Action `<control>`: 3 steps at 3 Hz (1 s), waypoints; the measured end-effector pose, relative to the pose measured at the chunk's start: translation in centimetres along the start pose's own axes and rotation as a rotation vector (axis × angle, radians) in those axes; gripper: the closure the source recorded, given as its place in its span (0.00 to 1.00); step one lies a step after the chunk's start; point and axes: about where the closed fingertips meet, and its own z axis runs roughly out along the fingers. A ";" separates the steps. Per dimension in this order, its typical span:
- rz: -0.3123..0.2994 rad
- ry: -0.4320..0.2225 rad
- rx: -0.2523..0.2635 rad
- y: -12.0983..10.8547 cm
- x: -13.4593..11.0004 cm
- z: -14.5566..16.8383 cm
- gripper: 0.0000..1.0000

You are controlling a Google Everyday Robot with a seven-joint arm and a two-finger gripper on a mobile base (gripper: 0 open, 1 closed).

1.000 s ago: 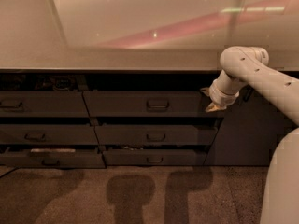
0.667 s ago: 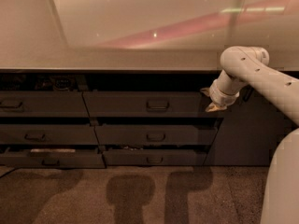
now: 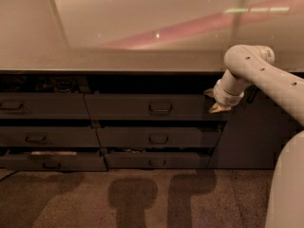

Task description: Open top drawer

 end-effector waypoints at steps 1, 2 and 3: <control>0.000 0.000 0.000 -0.1 -0.1 -0.7 1.00; 0.000 0.000 0.000 -0.2 -0.1 -1.4 1.00; 0.000 0.000 0.000 -0.4 -0.2 -2.3 1.00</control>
Offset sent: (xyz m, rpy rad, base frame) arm -0.2215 0.0195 -0.0881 0.0321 0.0968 0.2266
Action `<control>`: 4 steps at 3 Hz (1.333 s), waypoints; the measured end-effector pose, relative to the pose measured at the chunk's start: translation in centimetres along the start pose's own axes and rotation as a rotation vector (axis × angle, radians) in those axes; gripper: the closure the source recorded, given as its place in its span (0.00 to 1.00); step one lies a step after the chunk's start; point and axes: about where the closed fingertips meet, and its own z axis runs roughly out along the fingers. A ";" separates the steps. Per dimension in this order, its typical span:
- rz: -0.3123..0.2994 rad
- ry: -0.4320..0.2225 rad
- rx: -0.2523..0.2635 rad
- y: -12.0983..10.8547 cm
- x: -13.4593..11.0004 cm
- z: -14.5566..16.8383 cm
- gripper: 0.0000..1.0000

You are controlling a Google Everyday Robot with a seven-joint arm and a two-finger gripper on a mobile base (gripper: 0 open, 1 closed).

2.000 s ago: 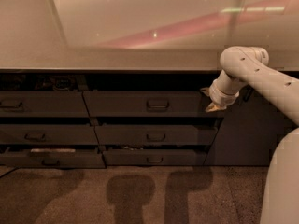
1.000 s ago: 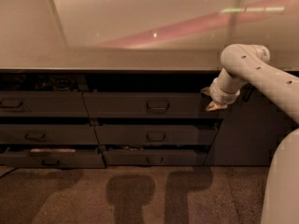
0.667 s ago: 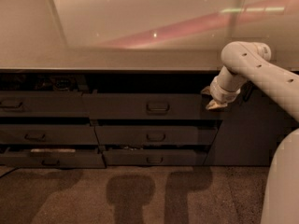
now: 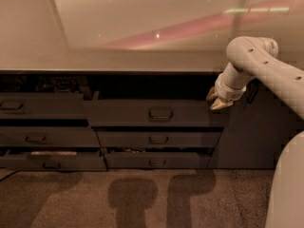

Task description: Open top drawer

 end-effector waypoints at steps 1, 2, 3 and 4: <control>0.000 0.000 0.000 -0.1 -0.1 -0.6 1.00; -0.023 0.015 0.026 0.2 0.3 -1.4 1.00; -0.023 0.015 0.026 0.2 0.3 -1.4 1.00; -0.023 0.015 0.026 0.2 0.3 -1.4 0.81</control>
Offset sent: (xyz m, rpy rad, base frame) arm -0.2909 0.0008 -0.1565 0.0225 0.1296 0.2604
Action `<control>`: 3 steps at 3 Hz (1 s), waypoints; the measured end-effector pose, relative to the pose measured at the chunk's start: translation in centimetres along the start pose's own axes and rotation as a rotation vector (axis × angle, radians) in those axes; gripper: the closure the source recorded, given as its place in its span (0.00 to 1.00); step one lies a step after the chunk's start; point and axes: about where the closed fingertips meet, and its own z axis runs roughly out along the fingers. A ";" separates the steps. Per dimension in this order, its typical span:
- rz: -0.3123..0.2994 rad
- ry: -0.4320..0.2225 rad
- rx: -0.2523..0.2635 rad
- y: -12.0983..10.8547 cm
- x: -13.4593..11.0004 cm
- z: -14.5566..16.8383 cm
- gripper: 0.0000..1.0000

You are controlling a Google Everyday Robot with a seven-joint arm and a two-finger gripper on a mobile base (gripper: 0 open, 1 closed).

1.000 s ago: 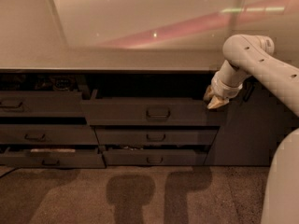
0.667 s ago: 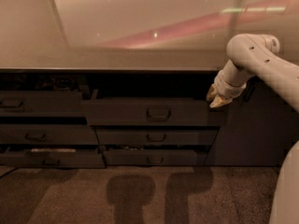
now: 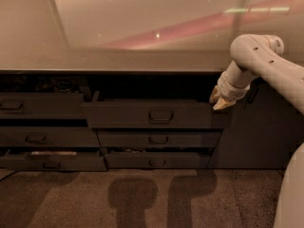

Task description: Open top drawer

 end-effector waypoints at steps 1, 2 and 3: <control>0.000 0.000 0.000 0.0 0.0 0.0 0.58; 0.002 0.000 -0.004 -0.1 0.0 -0.2 0.36; 0.008 0.007 -0.018 -0.2 0.2 0.3 0.11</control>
Offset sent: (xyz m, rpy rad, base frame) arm 0.0052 -0.0035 -0.0136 -0.0039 0.0271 -0.0203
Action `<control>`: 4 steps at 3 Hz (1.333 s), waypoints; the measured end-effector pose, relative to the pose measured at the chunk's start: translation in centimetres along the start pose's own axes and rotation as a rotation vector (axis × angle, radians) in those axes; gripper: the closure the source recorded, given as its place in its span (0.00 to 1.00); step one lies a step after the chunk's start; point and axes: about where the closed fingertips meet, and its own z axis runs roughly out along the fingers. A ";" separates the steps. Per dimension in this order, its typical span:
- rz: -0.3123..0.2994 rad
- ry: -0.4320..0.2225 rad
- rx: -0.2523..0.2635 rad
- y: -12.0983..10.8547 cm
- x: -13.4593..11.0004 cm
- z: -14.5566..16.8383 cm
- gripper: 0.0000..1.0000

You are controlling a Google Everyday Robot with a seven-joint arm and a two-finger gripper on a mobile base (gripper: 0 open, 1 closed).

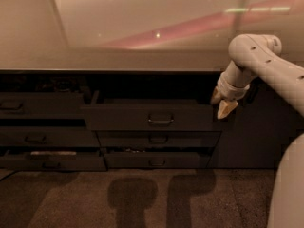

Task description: Open top drawer

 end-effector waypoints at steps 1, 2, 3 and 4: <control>-0.010 0.012 -0.064 0.3 0.4 4.1 0.00; -0.023 0.028 -0.110 0.7 0.6 7.1 0.00; -0.023 0.028 -0.111 0.7 0.6 7.2 0.00; -0.023 0.028 -0.111 0.7 0.6 7.2 0.19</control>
Offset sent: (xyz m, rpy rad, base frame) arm 0.0094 0.0001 -0.1006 -0.0914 0.1354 0.0398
